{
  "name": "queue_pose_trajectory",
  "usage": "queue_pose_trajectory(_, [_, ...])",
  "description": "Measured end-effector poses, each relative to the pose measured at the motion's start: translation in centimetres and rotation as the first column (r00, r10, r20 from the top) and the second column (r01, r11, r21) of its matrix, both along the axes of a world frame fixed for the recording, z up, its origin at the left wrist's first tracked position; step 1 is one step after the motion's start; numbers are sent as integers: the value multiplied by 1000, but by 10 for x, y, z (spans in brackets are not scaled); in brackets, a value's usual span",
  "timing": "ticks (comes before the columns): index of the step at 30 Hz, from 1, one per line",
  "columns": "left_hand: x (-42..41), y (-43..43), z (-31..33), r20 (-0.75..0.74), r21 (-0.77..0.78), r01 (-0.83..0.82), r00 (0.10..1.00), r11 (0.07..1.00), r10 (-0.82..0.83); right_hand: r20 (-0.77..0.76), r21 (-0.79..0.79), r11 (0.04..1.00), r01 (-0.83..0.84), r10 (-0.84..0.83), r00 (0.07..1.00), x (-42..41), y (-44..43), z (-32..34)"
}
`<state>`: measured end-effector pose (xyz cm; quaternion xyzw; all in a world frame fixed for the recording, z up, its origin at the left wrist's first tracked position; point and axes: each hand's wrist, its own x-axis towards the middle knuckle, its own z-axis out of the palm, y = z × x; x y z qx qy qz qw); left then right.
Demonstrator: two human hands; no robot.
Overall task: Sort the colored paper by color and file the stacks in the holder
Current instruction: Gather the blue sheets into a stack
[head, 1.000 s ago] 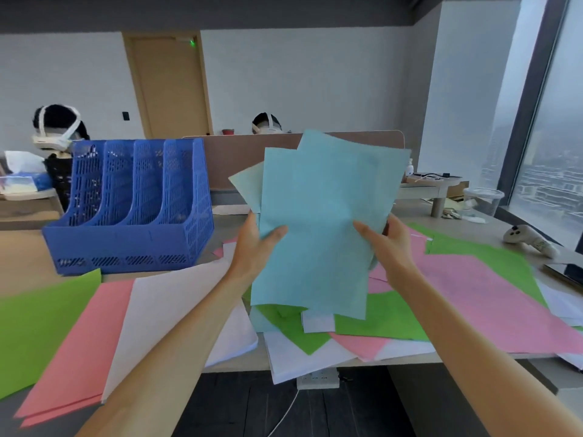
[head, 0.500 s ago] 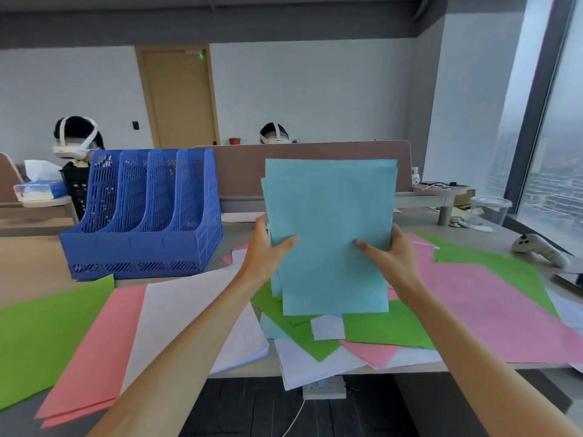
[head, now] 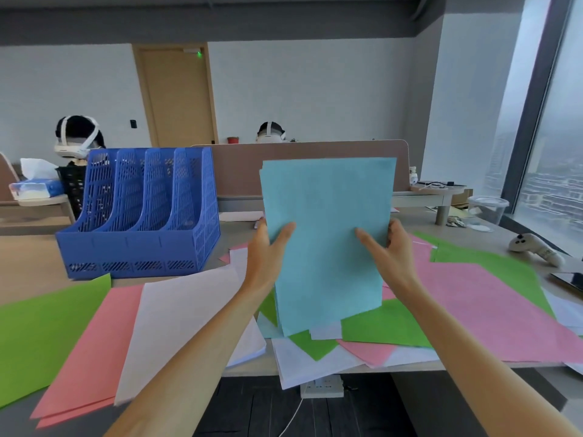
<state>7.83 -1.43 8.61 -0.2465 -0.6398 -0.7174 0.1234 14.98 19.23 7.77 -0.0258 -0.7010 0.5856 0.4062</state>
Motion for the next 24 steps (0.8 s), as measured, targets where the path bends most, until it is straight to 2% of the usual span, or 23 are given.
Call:
queue_pose_trajectory(3, [1, 1, -27, 87, -83, -1, 996, 997, 8, 63, 2, 1000, 19, -19, 998, 1, 2, -22])
queue_pose_trajectory(6, [8, 1, -33, 88, -159, -1, 996, 987, 15, 71, 19, 1000, -11, 9, 997, 0, 4, -32])
queue_pose_trajectory(9, [14, 0, -22, 19, -174, -50, 998, 983, 54, 38, 75, 997, 22, -25, 999, 0, 1, -24])
queue_pose_trajectory(14, [11, 1, -6, -84, -105, -145, 987, 984, 136, -30, 74, 992, 101, -100, 995, 2, -16, -7])
queue_pose_trajectory(16, [8, 1, -10, -47, -145, -159, 987, 977, 154, 20, 79, 991, 109, -111, 994, 0, -17, -16])
queue_pose_trajectory(19, [6, -2, -22, 68, -292, -136, 984, 947, 163, 112, 110, 986, 126, -138, 984, 0, -16, -30])
queue_pose_trajectory(21, [5, -7, -23, 126, -345, -106, 979, 933, 158, 102, 127, 978, 165, -178, 979, 0, -21, -25])
queue_pose_trajectory(24, [1, -22, -16, 138, -335, -101, 978, 937, 154, 71, 173, 966, 190, -205, 976, -5, -37, 0])
